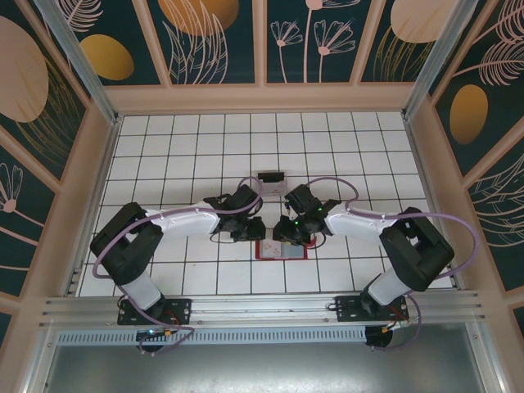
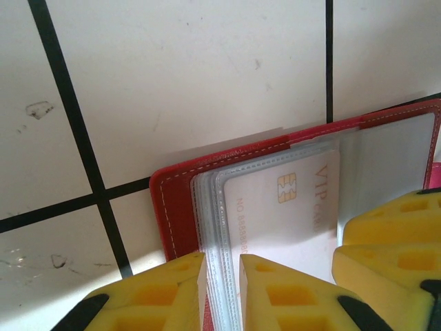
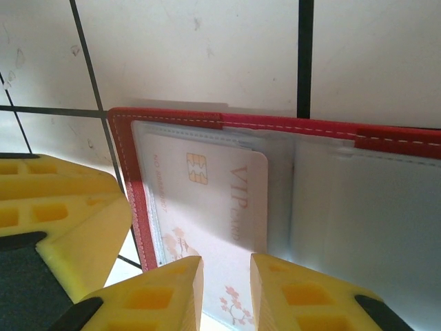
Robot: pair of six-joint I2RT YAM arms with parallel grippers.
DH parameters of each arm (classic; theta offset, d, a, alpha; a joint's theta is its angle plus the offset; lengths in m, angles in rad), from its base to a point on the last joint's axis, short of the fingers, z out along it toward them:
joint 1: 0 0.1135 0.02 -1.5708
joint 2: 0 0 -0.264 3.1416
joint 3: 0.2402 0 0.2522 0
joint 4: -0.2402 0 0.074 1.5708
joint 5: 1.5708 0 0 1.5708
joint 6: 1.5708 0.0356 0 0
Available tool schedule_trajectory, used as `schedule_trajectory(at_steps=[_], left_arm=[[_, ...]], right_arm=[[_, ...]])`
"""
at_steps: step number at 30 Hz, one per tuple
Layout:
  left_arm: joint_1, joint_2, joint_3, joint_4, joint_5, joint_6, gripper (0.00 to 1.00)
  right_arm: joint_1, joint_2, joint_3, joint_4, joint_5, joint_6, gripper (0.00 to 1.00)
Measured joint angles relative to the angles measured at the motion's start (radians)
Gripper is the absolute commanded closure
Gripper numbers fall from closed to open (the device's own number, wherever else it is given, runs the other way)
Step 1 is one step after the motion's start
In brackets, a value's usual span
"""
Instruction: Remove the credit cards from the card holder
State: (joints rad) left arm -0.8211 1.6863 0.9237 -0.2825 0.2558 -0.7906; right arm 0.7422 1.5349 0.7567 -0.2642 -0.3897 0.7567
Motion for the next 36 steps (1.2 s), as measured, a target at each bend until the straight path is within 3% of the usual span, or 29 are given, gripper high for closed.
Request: schedule_trajectory(at_steps=[21, 36], left_arm=[[0.000, 0.000, 0.001, -0.010, -0.005, 0.000, 0.78], [-0.002, 0.002, 0.027, -0.037, -0.006, 0.005, 0.78]], right_arm=[[0.000, 0.022, 0.000, -0.040, 0.051, -0.017, 0.74], [-0.003, -0.066, 0.000, -0.081, 0.085, -0.014, 0.74]])
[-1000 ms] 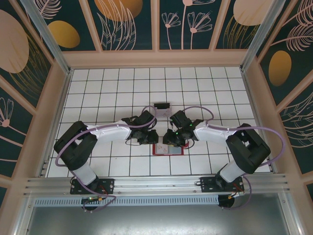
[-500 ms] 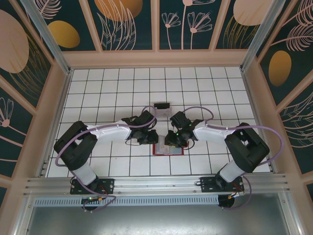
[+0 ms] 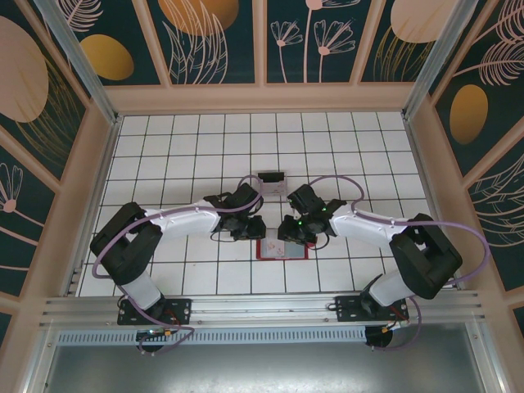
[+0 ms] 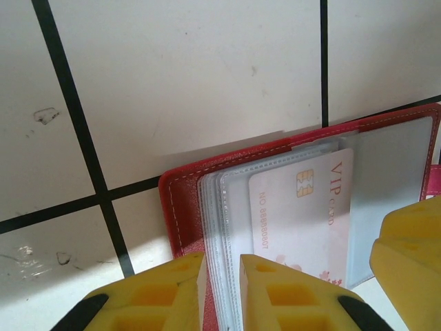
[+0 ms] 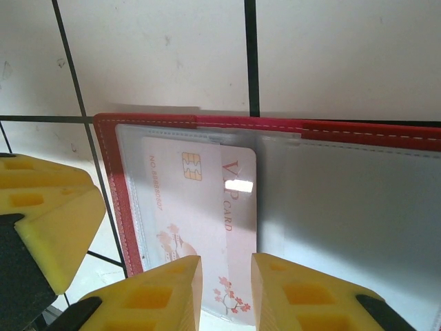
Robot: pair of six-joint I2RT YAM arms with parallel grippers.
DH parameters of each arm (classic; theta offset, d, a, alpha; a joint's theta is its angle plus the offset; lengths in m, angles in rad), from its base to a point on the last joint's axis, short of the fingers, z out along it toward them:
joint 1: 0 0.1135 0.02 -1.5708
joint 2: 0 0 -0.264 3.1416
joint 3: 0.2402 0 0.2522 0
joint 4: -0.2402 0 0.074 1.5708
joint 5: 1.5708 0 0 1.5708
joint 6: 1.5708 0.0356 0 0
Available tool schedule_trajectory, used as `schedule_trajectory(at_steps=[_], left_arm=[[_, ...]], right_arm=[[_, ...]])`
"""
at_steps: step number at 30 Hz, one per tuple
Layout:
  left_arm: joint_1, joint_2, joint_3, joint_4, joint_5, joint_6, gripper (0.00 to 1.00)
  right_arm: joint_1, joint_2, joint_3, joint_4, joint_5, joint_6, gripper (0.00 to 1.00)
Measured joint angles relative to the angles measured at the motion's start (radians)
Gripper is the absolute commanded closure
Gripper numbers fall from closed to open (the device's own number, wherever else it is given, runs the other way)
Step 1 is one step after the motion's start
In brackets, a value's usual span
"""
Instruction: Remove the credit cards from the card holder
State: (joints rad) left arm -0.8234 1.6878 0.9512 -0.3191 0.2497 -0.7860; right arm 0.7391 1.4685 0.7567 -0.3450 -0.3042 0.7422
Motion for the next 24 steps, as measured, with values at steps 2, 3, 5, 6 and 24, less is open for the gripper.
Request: schedule_trajectory(at_steps=[2, 3, 5, 6, 24], left_arm=[[-0.006, 0.005, 0.017, -0.004, 0.001, 0.003, 0.79], [-0.009, 0.007, 0.026, -0.004, 0.000, 0.004, 0.79], [-0.018, 0.016, 0.046, -0.006, 0.000, 0.008, 0.78], [-0.023, 0.023, 0.054, -0.006, -0.001, 0.009, 0.77], [-0.035, 0.092, 0.071, -0.053, -0.068, 0.019, 0.79]], right_arm=[[-0.001, 0.000, 0.000, 0.001, 0.000, 0.000, 0.74], [-0.001, 0.000, 0.000, 0.001, 0.000, 0.000, 0.74], [-0.003, 0.000, 0.000, 0.001, 0.000, 0.001, 0.74], [-0.003, 0.000, 0.000, 0.001, 0.000, 0.001, 0.74], [-0.006, 0.005, -0.019, 0.032, -0.013, 0.004, 0.74]])
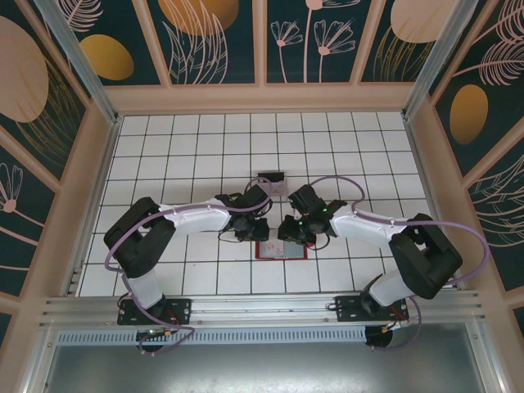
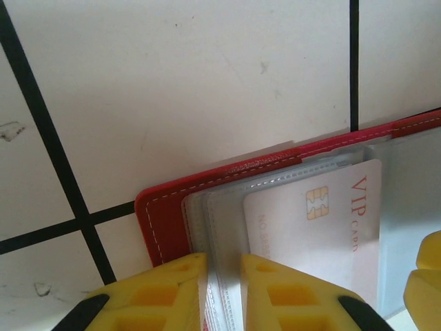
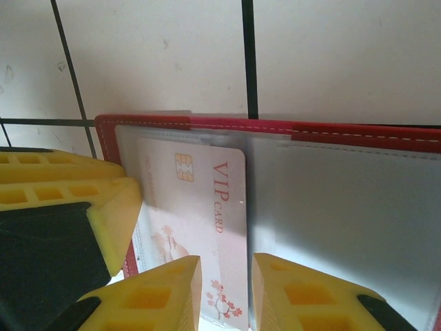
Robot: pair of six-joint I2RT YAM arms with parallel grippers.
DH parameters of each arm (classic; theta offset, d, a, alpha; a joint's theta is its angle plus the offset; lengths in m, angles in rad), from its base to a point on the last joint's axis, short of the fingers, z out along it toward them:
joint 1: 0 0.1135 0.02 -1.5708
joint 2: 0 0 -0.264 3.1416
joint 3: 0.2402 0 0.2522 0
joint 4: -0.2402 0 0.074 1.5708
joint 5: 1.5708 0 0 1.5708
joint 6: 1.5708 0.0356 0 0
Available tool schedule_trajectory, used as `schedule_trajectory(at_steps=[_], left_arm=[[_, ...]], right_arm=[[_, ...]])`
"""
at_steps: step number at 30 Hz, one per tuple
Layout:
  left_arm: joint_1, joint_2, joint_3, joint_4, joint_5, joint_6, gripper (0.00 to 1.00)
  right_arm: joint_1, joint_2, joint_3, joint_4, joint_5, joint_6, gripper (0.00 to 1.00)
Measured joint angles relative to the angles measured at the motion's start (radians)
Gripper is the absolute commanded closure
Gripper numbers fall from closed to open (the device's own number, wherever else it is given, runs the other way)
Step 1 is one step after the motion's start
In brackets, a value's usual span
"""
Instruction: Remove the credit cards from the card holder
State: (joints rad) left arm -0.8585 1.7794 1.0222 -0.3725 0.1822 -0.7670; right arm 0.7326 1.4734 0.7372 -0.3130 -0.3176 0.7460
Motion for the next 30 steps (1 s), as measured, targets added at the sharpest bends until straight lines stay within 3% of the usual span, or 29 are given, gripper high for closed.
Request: schedule_trajectory(at_steps=[30], left_arm=[[0.000, 0.000, 0.000, -0.003, -0.005, 0.003, 0.81]], right_arm=[[-0.015, 0.045, -0.098, 0.187, -0.093, 0.027, 0.80]])
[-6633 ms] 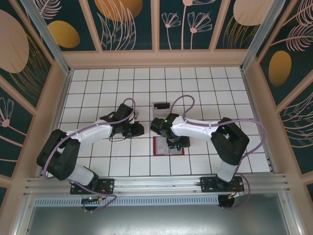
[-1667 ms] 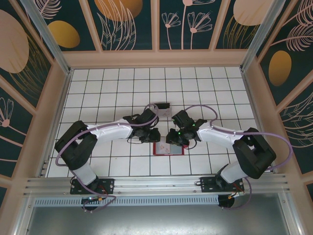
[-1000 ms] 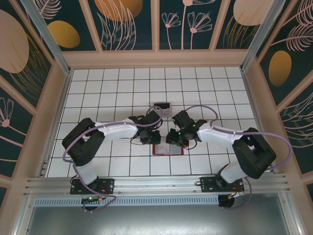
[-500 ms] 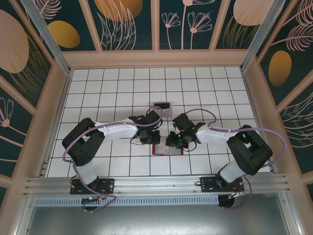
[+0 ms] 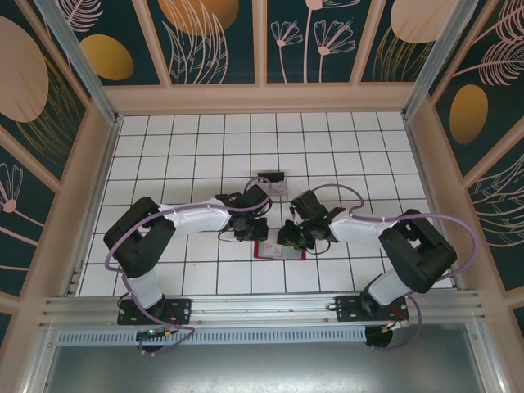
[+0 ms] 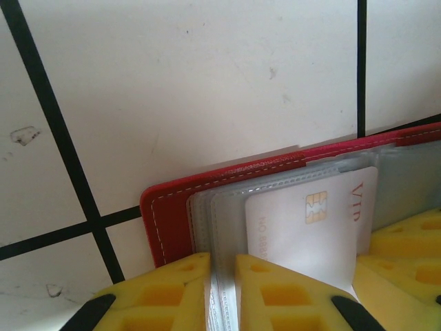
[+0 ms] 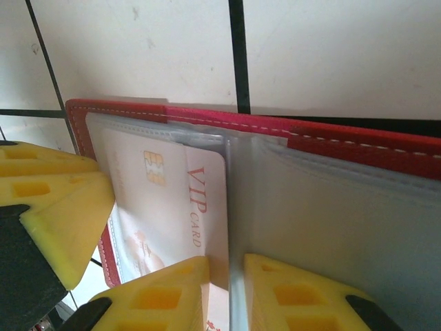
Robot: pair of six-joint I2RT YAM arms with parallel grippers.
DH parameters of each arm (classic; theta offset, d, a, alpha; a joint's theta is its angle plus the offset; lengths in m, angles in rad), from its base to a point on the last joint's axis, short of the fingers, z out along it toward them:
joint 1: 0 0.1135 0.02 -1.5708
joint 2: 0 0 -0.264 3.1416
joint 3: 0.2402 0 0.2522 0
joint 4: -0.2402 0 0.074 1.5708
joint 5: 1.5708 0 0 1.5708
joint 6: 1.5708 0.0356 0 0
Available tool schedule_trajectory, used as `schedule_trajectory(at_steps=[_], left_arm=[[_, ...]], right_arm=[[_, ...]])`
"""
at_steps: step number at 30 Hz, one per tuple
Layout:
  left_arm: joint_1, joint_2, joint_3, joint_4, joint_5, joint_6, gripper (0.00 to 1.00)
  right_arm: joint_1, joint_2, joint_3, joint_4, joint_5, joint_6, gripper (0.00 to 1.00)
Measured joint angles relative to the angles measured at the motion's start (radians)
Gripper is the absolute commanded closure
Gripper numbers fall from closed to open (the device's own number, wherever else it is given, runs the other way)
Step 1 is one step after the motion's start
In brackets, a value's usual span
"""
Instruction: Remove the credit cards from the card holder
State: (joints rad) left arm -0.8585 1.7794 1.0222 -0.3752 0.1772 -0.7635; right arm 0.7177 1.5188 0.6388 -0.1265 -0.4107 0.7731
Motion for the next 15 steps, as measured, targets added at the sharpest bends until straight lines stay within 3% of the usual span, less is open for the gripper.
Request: schedule_trajectory(at_steps=[15], left_arm=[[0.000, 0.000, 0.000, -0.001, -0.003, 0.001, 0.81]], right_arm=[[-0.007, -0.028, -0.017, 0.014, -0.008, 0.011, 0.91]])
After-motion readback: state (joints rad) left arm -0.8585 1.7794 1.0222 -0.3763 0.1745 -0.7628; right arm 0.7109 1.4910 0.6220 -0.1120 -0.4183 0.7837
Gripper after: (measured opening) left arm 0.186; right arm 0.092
